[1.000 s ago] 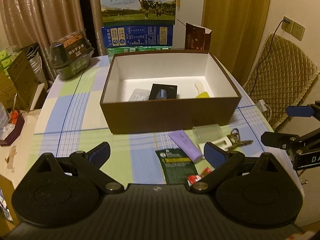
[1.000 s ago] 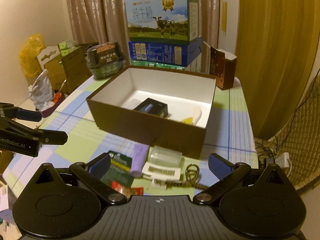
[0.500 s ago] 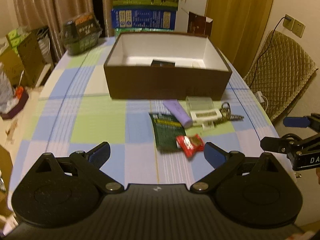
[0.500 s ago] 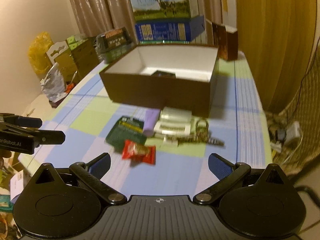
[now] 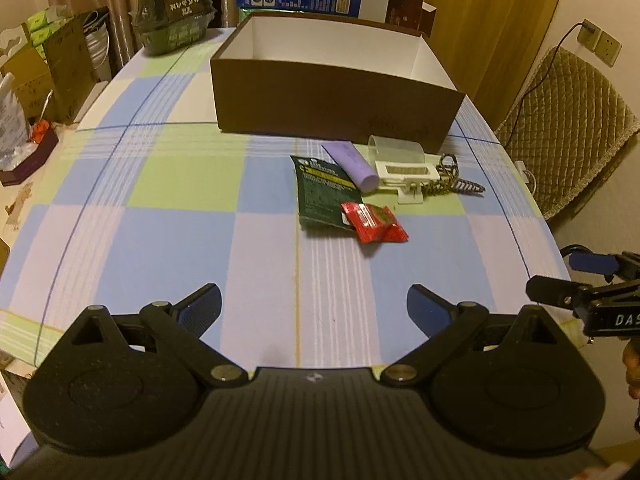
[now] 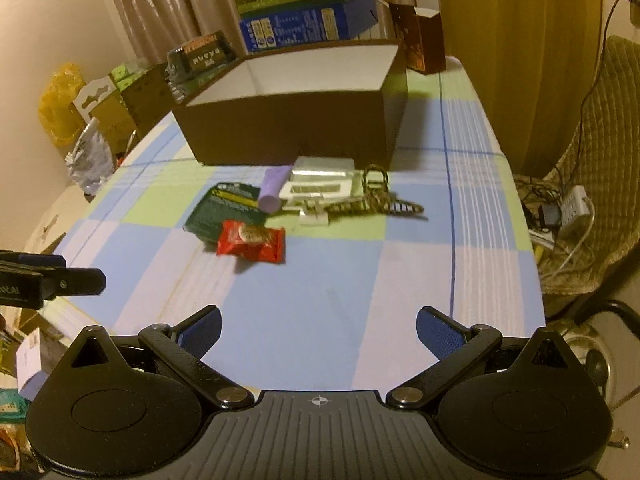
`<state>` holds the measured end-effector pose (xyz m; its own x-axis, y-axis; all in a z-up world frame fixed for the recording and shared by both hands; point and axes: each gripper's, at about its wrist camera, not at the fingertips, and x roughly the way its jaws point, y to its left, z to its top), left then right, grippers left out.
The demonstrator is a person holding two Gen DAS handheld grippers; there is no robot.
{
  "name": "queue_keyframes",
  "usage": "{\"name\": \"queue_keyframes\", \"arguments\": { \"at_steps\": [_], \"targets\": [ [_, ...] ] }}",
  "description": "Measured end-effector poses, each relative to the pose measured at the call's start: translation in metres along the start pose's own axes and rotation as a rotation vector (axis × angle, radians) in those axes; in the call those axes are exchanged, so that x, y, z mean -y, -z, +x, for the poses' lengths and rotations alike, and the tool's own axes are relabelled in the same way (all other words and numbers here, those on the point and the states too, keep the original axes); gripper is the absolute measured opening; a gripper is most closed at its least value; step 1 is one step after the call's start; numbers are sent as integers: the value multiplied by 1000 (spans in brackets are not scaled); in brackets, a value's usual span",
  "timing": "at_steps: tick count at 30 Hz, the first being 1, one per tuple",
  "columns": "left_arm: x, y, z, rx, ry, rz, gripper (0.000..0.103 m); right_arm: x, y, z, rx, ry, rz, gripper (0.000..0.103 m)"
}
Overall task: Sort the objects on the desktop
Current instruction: 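Withdraw both tools from the box toward the remaining items on the table, then grasp the red candy with the right tool while the left tool grasps the green card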
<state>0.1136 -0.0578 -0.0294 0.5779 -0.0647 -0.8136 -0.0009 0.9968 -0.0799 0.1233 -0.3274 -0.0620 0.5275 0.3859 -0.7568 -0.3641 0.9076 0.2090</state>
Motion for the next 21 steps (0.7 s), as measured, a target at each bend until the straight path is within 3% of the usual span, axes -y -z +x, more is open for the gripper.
{"name": "queue_keyframes", "arguments": {
  "at_steps": [8,21],
  "targets": [
    [-7,1,14,-25,-3,-12,95,-4,1,18,-27,-12,6,101],
    [-41,-28,53,-73,-10,4,94,-31,-33,71,-57,-46,4,101]
  ]
}}
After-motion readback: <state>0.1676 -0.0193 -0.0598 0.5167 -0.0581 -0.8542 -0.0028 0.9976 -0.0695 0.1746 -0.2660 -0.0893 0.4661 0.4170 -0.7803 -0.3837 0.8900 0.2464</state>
